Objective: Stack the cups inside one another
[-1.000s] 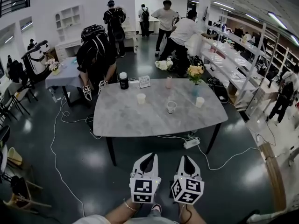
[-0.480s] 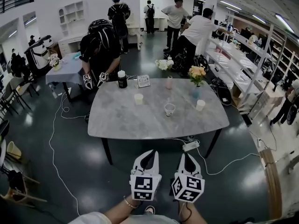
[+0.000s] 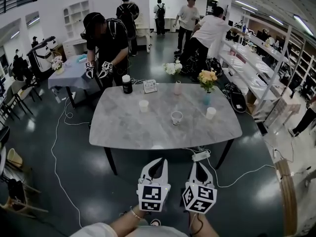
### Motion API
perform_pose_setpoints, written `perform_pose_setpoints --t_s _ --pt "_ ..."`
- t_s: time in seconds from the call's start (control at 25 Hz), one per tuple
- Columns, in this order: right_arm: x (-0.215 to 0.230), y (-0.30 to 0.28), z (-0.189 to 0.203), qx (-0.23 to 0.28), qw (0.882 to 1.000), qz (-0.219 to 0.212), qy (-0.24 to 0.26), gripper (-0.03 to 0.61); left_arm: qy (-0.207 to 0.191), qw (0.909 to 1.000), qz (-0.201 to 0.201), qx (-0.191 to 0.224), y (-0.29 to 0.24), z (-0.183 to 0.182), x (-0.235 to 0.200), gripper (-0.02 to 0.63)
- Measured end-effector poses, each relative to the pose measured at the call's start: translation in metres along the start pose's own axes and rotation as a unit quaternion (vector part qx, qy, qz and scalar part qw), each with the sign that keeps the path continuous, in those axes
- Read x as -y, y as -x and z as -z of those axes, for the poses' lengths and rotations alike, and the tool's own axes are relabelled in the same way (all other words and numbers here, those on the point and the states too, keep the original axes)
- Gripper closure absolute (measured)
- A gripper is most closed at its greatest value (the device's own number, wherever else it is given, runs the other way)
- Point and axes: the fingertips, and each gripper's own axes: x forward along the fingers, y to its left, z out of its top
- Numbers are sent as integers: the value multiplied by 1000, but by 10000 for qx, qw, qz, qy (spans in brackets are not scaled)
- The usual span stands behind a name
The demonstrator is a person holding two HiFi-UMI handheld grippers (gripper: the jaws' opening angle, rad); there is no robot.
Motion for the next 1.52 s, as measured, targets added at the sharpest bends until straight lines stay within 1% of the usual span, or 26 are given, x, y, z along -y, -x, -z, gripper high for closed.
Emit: perform_pose_setpoints --t_s 0.24,0.36,0.6,0.76,0.96,1.08,1.24,1.52 --pt "10 -7 8 -87 10000 -3 -46 574 -44 10000 -32 -43 -11 5 1 614" --pt "14 -11 9 -149 9999 28 -45 574 -56 10000 13 -63 -17 5 2 614" --pt "23 -33 2 -94 9997 109 191 574 -91 9999 66 14 -44 1 -3 614" --pt "30 -64 -8 2 9997 158 196 574 -55 9999 119 67 -76 -1 -10 614" --pt "32 -115 -32 123 9993 175 293 574 0 9998 171 109 -126 -11 -28 614" --pt "35 -142 -40 76 9994 205 264 574 30 9998 201 78 -152 -16 -38 614" --pt "45 -178 -42 -25 9994 294 199 574 13 9996 266 25 -186 -16 -48 614" --pt "50 -232 -52 -105 9994 263 221 574 71 9997 244 -55 -239 -19 -68 614"
